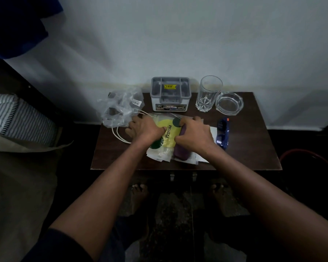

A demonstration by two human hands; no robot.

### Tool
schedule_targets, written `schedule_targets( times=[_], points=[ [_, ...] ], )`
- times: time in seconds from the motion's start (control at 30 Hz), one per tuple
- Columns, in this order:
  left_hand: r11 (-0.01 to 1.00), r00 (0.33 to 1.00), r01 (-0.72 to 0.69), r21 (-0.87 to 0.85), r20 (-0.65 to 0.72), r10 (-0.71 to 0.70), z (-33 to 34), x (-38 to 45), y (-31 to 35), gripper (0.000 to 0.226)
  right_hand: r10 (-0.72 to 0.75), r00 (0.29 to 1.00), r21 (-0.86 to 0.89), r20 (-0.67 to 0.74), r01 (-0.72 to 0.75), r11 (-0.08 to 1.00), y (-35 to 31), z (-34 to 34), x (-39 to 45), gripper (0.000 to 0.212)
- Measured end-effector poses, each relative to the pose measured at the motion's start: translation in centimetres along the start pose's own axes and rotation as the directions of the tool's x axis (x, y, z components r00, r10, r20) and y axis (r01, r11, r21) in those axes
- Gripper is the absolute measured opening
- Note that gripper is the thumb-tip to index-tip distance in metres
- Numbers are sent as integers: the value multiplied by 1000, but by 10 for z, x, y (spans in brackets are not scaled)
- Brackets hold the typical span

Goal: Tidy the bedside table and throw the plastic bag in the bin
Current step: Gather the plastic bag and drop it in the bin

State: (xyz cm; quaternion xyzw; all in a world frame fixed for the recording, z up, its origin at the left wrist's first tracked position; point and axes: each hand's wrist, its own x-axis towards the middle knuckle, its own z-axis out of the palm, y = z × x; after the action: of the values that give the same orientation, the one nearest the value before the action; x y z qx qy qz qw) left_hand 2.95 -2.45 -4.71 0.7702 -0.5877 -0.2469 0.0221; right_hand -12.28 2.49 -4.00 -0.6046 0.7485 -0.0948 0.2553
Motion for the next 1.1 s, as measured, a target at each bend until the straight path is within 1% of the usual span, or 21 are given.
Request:
schedule_targets(
  times=[0.07, 0.1, 0.13, 0.2, 0.27, 0.33, 0.4, 0.47, 0.5, 0.53, 0.6, 0.63, 0.7, 0.8, 0.87, 0.93, 1.0, 1.07, 1.1],
  points=[
    [999, 1000, 19, 50, 5, -19, 2, -3, -3, 102, 0, 1000, 2, -1, 0, 1000, 0, 0, 0, 56],
    [999, 1000, 26, 44, 0, -26, 3, -3, -5, 104, 0, 1000, 5, -2, 0, 1000, 1, 0, 0, 56],
    [999, 1000, 26, 19, 1, -26, 3, -3, -5, 102, 0, 1000, 7, -2, 0, 1000, 1, 0, 0, 56],
    [998, 1000, 16, -65, 17, -15, 3, -4, -2, 89, -3, 1000, 8, -1, 3, 1000, 0, 0, 0, 56],
    [989, 1000, 0, -151, 12, 2, 0, -6, 2, 83, -6, 1000, 8, 1, 6, 1000, 0, 0, 0, 55],
    [979, 998, -40, -201, -46, 31, -4, -10, 4, 72, -5, 1000, 14, -3, 5, 1000, 0, -1, -1, 56],
    [971, 990, -109, -212, -116, 85, -10, -14, 5, 62, -2, 1000, 30, -3, 3, 1000, -1, -3, -2, 55],
    [960, 978, -173, -219, -155, 141, -18, -21, 8, 62, 15, 1000, 72, 7, -15, 997, 0, -7, -2, 51],
    [952, 974, -196, -236, -155, 163, -23, -23, 7, 65, 34, 999, 135, 22, -37, 990, 0, -10, -2, 47],
    [939, 974, -208, -275, -144, 173, -29, -22, 5, 70, 66, 997, 243, 48, -76, 967, 1, -14, -2, 44],
    [898, 980, -198, -394, -94, 175, -45, -18, -6, 72, 126, 985, 464, 114, -165, 870, 2, -26, 0, 37],
    [878, 980, -197, -435, -61, 190, -54, -14, -13, 65, 132, 983, 525, 130, -181, 832, 3, -32, 0, 33],
    [837, 981, -167, -521, -5, 192, -69, -8, -30, 45, 96, 991, 550, 92, -131, 825, 7, -43, 1, 28],
    [712, 996, -8, -702, 61, 71, -84, 4, -59, 20, 59, 998, 522, -29, -36, 852, 9, -48, 0, 34],
    [623, 998, 54, -780, 67, -3, -91, 11, -72, 18, 46, 997, 473, -59, -13, 881, 8, -44, 1, 36],
    [564, 998, 57, -824, 38, -47, -96, 15, -80, 25, 9, 999, 342, -33, 3, 940, 6, -33, 2, 38],
    [546, 997, 69, -835, 45, -57, -96, 14, -78, 28, -24, 1000, 179, 17, 20, 984, 3, -19, 4, 45],
    [533, 997, 74, -843, 72, -25, -90, 14, -74, 25, -62, 996, 55, 61, 58, 997, -1, -7, 2, 57],
    [534, 995, 89, -841, 97, -14, -87, 15, -72, 22, -81, 994, 12, 68, 80, 997, -1, -2, 3, 66]
  ],
)
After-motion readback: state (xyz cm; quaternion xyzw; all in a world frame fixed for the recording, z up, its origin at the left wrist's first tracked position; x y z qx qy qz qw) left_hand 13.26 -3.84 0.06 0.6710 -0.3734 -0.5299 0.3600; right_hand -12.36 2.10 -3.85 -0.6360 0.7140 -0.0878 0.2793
